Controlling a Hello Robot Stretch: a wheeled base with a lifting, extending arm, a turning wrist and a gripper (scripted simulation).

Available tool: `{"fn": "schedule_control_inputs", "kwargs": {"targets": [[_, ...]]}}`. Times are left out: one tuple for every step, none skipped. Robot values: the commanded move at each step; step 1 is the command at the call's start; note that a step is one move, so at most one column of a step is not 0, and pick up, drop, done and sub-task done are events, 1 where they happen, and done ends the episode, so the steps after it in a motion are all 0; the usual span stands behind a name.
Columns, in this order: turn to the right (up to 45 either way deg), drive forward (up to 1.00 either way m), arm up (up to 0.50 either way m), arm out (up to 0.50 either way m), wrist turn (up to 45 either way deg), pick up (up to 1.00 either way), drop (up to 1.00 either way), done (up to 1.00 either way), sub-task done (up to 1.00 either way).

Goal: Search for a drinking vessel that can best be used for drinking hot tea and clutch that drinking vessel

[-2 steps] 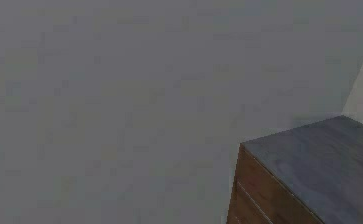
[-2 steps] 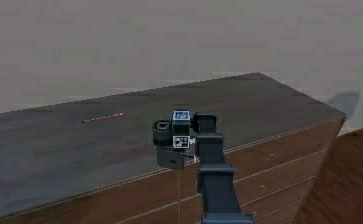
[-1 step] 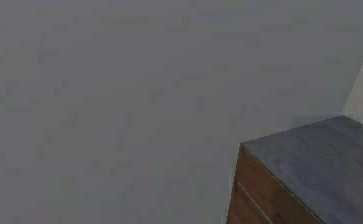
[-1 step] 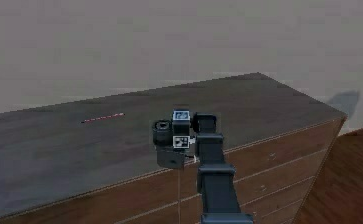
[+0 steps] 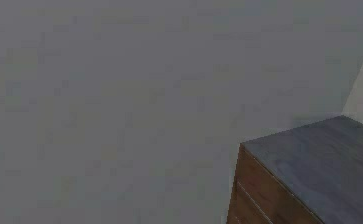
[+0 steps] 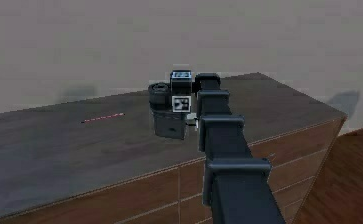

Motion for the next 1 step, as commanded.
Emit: {"fn": "schedule_control_inputs", "kwargs": {"targets": [[0.0, 0.0, 0.0, 0.0, 0.0, 0.0, 0.0, 1.0, 0.0]]}}
